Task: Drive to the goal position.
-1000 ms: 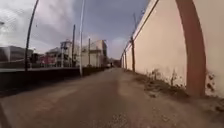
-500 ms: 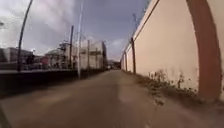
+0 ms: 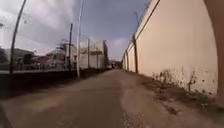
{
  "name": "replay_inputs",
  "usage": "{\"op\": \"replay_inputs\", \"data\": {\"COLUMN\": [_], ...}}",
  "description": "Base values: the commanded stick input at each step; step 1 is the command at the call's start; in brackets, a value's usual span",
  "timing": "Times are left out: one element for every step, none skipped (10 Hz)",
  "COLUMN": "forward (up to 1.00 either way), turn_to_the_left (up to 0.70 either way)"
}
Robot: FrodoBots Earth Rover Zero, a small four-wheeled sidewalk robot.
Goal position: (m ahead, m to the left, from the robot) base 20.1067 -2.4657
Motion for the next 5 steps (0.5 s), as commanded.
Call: {"op": "replay_inputs", "data": {"forward": [0.7, 0.7, 0.7, 0.7, 0.7], "turn_to_the_left": [0.0, 0.0, 0.0, 0.0, 0.0]}}
